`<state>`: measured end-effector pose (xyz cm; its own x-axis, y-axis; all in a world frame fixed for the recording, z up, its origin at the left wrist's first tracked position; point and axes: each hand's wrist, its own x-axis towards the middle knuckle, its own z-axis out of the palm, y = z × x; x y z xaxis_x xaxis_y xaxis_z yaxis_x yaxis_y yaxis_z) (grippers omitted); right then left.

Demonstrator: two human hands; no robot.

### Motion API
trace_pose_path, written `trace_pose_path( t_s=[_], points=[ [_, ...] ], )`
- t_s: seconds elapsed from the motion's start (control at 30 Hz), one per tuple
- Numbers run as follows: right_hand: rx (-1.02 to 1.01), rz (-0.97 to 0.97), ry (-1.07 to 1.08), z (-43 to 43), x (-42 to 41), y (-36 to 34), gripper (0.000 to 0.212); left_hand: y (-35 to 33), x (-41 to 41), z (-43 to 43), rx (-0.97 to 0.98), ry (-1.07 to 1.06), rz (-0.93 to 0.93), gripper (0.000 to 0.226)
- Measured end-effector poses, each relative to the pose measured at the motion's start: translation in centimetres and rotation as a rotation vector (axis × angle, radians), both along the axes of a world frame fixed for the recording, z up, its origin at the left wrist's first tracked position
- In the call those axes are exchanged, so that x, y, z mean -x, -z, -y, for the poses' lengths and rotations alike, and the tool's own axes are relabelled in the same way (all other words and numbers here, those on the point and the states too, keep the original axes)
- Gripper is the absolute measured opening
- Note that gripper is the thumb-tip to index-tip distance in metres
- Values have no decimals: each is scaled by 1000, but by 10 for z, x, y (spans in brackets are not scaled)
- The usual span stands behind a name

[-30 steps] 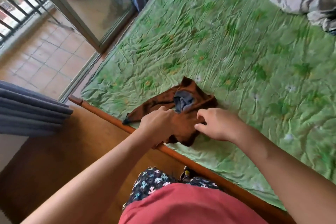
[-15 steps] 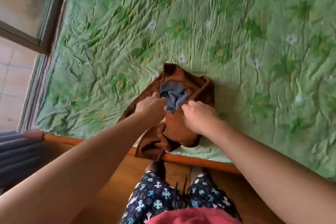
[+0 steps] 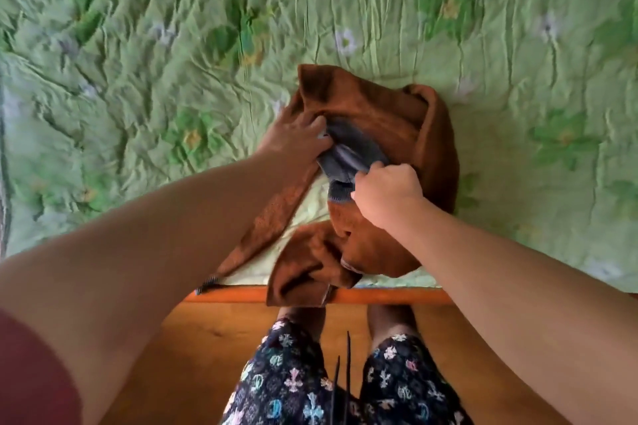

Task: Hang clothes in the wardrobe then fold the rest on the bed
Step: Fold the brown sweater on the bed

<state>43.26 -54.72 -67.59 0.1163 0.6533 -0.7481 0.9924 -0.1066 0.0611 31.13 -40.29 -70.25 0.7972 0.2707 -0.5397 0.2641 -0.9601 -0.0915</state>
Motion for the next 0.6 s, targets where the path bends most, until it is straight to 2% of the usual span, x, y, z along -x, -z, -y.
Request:
trace_pose_path(
  t_s=[0.1,0.17,0.3,0.4,0.5,0.6],
  points=[
    [41,68,34,5,-19,-9,45,-6,-5,-5,30,51,107,24],
    [120,107,41,12,-35,-18,56,-11,-8,-8,66,43,132,23],
    [248,179,43,32,-61,-40,74,-37,-10,-12,228,-126,212,25],
    [102,158,102,50,-77,-64,79,-73,-15,-11,370,-307,300,26],
    [-100,162,189,53,-93,-102,82,-119,-28,-11,475,-381,481,17],
    [-263,179,313,43,-107,-140,77,-175,-45,-16,455,-524,616,16]
  ],
)
